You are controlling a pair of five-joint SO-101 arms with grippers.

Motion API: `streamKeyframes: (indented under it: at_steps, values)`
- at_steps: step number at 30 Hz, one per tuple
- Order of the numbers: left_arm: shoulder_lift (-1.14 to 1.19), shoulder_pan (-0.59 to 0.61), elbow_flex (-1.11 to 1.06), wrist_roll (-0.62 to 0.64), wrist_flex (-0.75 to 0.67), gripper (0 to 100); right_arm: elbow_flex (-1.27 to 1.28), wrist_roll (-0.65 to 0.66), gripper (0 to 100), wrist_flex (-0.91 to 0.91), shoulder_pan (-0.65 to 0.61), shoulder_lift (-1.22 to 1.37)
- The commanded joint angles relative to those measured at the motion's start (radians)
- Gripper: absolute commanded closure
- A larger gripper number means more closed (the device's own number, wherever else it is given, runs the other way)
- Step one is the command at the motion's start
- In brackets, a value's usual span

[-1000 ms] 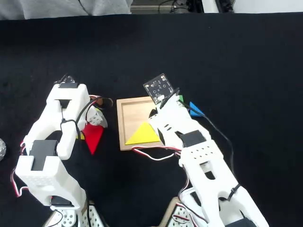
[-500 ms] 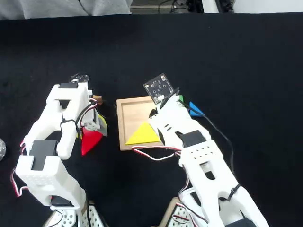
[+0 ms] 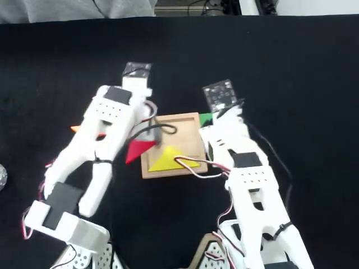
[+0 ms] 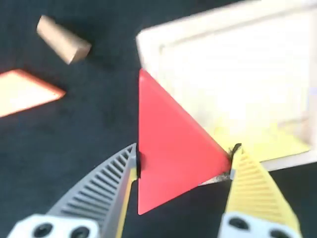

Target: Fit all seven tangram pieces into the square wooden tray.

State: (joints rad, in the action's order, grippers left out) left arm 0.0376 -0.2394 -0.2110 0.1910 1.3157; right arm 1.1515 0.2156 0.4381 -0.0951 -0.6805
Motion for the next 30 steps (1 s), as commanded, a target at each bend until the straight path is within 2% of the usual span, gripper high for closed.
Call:
streamKeyframes:
  at_steps: [1, 10, 25, 30]
  values:
    - [0.063, -0.076, 0.180, 0.166, -0.021, 75, -0.045, -0.026, 96.2, -0.038, 0.040, -0.004]
    - [0.341, -0.105, 0.297, 0.296, -0.017, 75, -0.045, -0.026, 96.2, -0.040, 0.049, -0.002]
    - [0.354, -0.101, 0.266, 0.301, -0.014, 74, -0.045, -0.023, 96.2, -0.040, 0.044, -0.001]
    - [0.364, -0.097, 0.265, 0.299, -0.012, 67, -0.035, -0.020, 96.2, -0.041, 0.026, -0.001]
